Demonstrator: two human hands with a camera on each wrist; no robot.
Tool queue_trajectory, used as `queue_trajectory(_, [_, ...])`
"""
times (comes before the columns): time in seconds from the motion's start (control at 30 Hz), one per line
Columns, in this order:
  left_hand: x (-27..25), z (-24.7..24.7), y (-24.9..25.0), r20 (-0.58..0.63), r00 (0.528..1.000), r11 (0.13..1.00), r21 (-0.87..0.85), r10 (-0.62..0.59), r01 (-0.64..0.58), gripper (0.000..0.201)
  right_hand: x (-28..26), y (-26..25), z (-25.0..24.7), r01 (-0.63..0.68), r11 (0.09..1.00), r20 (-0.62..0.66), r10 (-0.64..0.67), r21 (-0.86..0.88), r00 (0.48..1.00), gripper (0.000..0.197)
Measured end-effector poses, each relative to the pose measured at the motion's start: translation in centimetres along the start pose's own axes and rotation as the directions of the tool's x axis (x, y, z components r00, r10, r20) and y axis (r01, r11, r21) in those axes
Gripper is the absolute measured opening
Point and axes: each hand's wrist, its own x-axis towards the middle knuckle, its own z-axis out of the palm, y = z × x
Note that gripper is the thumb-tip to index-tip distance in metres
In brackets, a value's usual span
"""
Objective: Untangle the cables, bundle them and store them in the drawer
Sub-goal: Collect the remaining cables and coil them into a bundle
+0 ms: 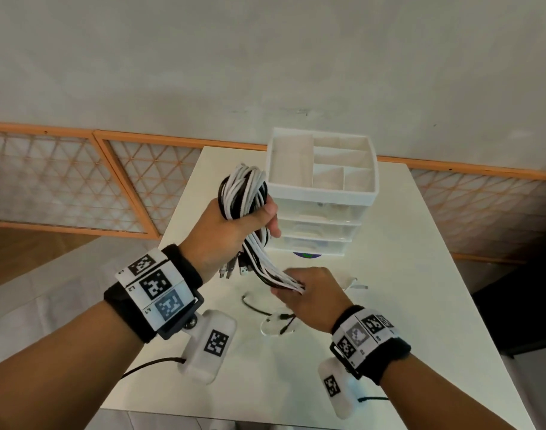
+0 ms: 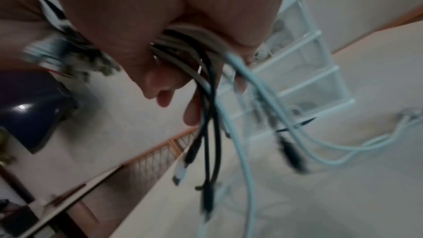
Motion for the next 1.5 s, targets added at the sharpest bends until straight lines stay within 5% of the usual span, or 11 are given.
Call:
queue_trajectory(0.1, [-0.8,-0.7,0.0,0.185,0.974,0.98,-0.127,-0.131,0.156,0.019,0.5,1.5,-1.0,-0.116,0.992,0.03,0.115,0.048,0.993,0.009])
queue_trajectory(0.2, [-1.7,-0.2,-0.8,0.359,0.871,0.917,-0.09,-0.335,0.39,0.02,1.8,1.5,-2.8,-0.192,0.98,-0.117,0.198,0.055,0.973,0.01])
queue_trajectory(0.37, [-2.3,2.1,-2.1,0.279,0.777,0.819,0.073,-0.564,0.569,0.03,2.7,-1.3,-4.7,-0.241,0.938,-0.219,0.188,-0.249,0.958,0.024])
queue_trajectory(0.6, [-2.0,4.2,-2.6,0.078,0.881,0.802,0.456,-0.466,0.385,0.039,2.5,-3.8,-5.6,-0.304,0.892,-0.298,0.207,-0.334,0.932,0.017])
queue_trajectory(0.8, [-1.4,3.7,-3.2,-0.04,0.918,0.792,0.493,-0.394,0.361,0.018,2.2,-4.4,-5.9,-0.286,0.918,-0.317,0.194,-0.275,0.928,0.02])
queue_trajectory(0.97, [-1.8,3.1,-2.9,0.136,0.926,0.885,0.369,-0.353,0.283,0.002,2.4,-4.2,-5.8,-0.178,0.957,-0.291,0.107,-0.229,0.951,0.024])
queue_trajectory(1.07, [-1.2,2.3,-3.6,-0.065,0.961,0.894,0.354,-0.268,0.273,0.006,2.3,-3.9,-7.1,-0.028,0.989,-0.189,0.0,-0.145,0.982,0.028])
queue_trajectory(1.17, [-0.5,1.2,-4.0,-0.277,0.926,0.916,0.235,-0.257,0.325,0.004,1.6,-3.3,-8.3,0.005,0.972,-0.132,0.026,0.234,0.991,0.013])
queue_trajectory(1.23, [-0.3,1.3,-4.1,-0.304,0.905,0.928,0.133,-0.297,0.349,0.014,1.3,-3.1,-7.6,0.027,0.91,-0.166,0.047,0.415,0.985,0.013])
queue_trajectory(1.37, [-0.5,2.9,-3.3,-0.25,0.93,0.95,0.087,-0.27,0.299,0.044,0.9,-3.9,-4.1,0.119,0.867,-0.331,0.055,0.484,0.942,0.02])
queue_trajectory(1.5, [-0.5,4.1,-2.7,-0.121,0.965,0.973,-0.054,-0.231,0.226,0.057,-0.1,-4.8,-0.5,0.216,0.909,-0.451,-0.035,0.357,0.892,0.016])
